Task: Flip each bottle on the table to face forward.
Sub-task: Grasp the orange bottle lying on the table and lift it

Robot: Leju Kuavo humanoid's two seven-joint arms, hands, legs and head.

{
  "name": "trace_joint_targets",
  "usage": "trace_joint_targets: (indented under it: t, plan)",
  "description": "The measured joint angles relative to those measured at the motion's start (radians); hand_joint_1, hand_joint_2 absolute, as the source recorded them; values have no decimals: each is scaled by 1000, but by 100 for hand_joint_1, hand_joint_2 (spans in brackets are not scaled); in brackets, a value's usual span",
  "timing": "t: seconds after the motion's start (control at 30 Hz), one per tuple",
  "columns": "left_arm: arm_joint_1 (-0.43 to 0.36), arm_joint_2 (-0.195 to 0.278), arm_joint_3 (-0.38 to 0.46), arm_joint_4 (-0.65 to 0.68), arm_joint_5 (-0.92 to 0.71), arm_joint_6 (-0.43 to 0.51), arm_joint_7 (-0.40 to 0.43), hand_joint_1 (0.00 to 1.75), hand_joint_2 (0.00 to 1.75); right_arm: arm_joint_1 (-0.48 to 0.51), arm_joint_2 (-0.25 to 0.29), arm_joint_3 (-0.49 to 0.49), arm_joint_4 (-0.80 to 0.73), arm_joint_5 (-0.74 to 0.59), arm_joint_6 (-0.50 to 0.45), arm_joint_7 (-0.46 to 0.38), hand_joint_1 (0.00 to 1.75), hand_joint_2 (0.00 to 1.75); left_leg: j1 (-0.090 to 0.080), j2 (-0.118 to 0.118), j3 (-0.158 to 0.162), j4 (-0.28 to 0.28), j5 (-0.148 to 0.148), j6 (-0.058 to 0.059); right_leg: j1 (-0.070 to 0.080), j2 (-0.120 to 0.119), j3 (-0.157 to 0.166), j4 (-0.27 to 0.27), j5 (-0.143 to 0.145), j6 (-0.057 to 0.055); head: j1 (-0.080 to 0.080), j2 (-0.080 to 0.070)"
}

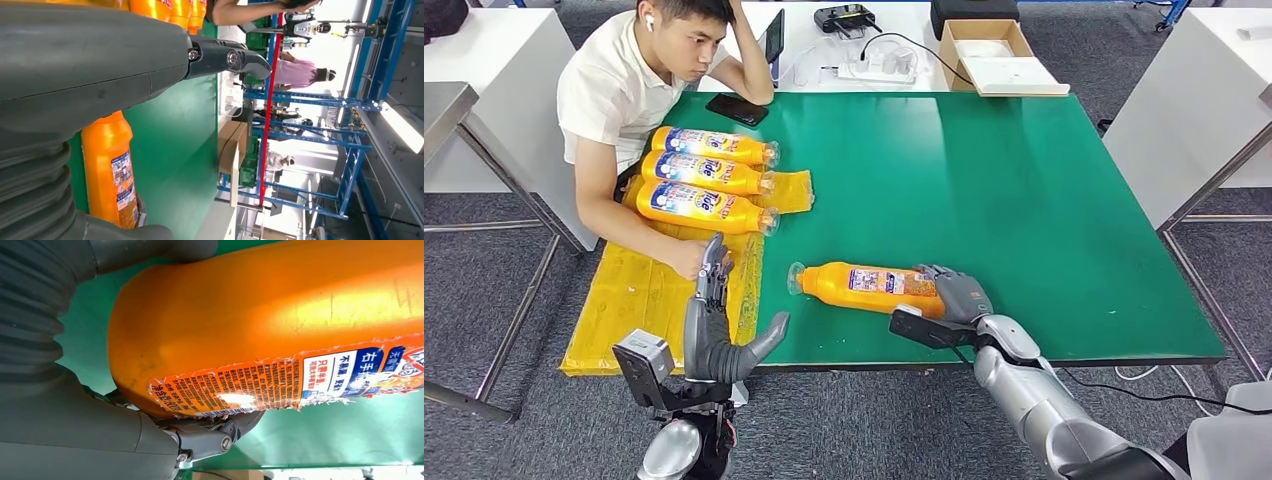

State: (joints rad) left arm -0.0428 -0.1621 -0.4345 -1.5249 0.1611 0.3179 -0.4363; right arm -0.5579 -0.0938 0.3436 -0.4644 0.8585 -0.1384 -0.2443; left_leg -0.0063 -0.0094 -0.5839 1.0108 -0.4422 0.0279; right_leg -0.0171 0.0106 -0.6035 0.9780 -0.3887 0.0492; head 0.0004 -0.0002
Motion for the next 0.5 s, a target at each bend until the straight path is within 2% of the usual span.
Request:
trace_joint_targets:
  t: [0.1, 0.2, 0.27, 0.4, 0.5]
  plan:
    - [-1, 0, 0, 0, 1, -2, 1, 0, 175, 2, -1, 1, 3, -14, -3, -19, 175, 175, 0, 0, 0, 0, 0, 0, 0, 0, 0, 0, 0, 0, 0, 0]
    - [0, 0, 0, -1, 3, 16, -16, 0, 175, 18, 3, -2, 4, -66, -48, -100, 175, 175, 0, -1, -1, 0, 0, 0, 0, 0, 1, 0, 0, 0, 0, 0]
    - [5, -1, 2, -5, 3, 66, -47, 0, 175, 39, 9, -9, 0, -111, -90, -171, 175, 175, 0, -1, -2, 0, 0, 0, 0, 0, 0, 1, 0, 0, 0, 0]
    - [31, -14, 29, -52, 26, 225, -140, 0, 175, 99, 36, -36, -53, -219, -134, -270, 175, 175, 1, 0, -3, 0, -1, 0, 1, 1, -2, 1, 0, 0, 0, 0]
    - [64, -18, 56, -110, 66, 262, -169, 0, 175, 164, 61, -61, -141, -299, -149, -307, 175, 175, 1, -2, -7, 0, -1, 0, 1, 0, -5, 1, -1, 0, 0, 0]
